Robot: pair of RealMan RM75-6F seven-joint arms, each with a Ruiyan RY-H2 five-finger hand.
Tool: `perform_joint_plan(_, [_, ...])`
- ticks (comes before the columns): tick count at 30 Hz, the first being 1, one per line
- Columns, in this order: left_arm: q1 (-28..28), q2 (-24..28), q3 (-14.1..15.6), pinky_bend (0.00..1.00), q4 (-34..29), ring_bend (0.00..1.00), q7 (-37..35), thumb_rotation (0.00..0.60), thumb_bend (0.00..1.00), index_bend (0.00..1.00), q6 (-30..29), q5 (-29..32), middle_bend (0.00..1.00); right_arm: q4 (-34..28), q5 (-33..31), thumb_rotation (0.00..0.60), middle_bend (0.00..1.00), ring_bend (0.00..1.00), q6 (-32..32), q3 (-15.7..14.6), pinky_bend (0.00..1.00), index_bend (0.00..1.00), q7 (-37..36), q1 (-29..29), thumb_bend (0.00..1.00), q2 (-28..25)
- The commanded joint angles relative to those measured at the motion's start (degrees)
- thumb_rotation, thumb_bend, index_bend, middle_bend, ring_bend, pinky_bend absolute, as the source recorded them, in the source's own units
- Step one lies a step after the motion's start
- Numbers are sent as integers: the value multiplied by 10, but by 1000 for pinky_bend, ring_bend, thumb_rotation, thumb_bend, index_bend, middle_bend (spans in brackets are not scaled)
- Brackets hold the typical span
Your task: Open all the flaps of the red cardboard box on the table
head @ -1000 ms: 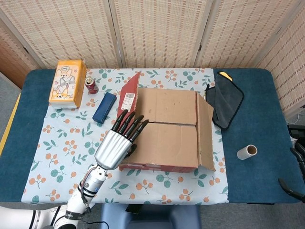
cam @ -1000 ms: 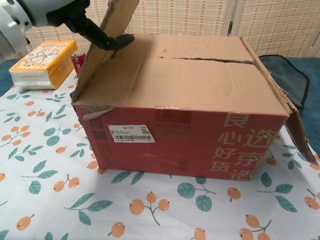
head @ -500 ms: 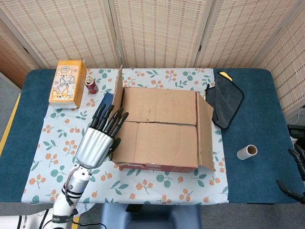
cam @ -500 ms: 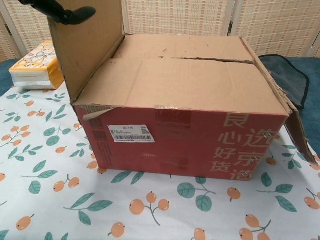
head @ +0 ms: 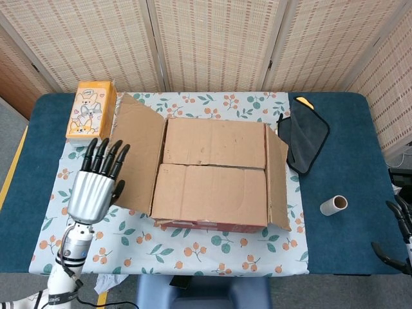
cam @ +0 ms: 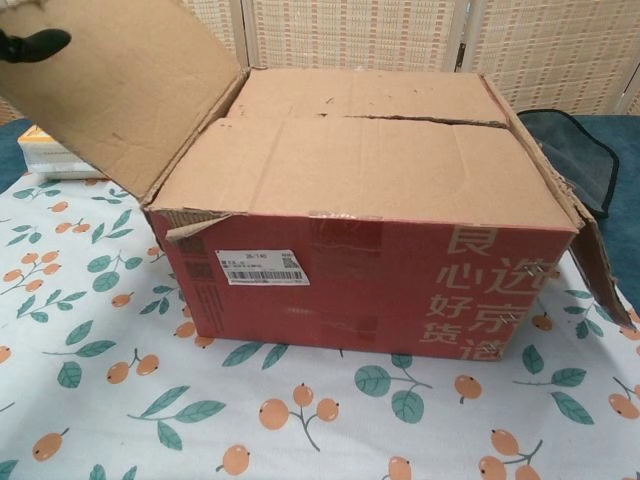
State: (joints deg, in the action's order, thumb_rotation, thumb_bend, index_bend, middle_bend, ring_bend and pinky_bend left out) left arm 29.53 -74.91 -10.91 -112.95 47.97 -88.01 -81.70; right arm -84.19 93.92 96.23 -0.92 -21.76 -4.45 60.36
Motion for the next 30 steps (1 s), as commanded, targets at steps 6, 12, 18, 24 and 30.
perform_joint_plan(6, [-46,43,8,43,25,40,-103,600,404,23,-19,1,146,-32,9,600,0,0,-30,1,0,0,51,20,338,-5])
perform_joint_plan(12, [-85,86,63,55,18,50,-175,600,404,26,-16,-50,146,-121,35,600,0,0,-80,15,0,0,123,70,337,-45])
perform_joint_plan(18, [-116,101,94,59,45,49,-237,600,404,26,-29,-86,146,-191,23,600,0,0,-121,44,0,0,172,112,337,-77])
perform_joint_plan(24, [-142,101,109,56,88,50,-275,600,404,26,-31,-86,146,-278,-69,600,0,0,-253,115,0,0,251,221,337,-87])
perform_joint_plan(30, [-148,111,103,55,101,50,-312,600,404,26,-25,-90,146,-237,-139,600,0,0,-316,166,0,0,297,311,338,-4])
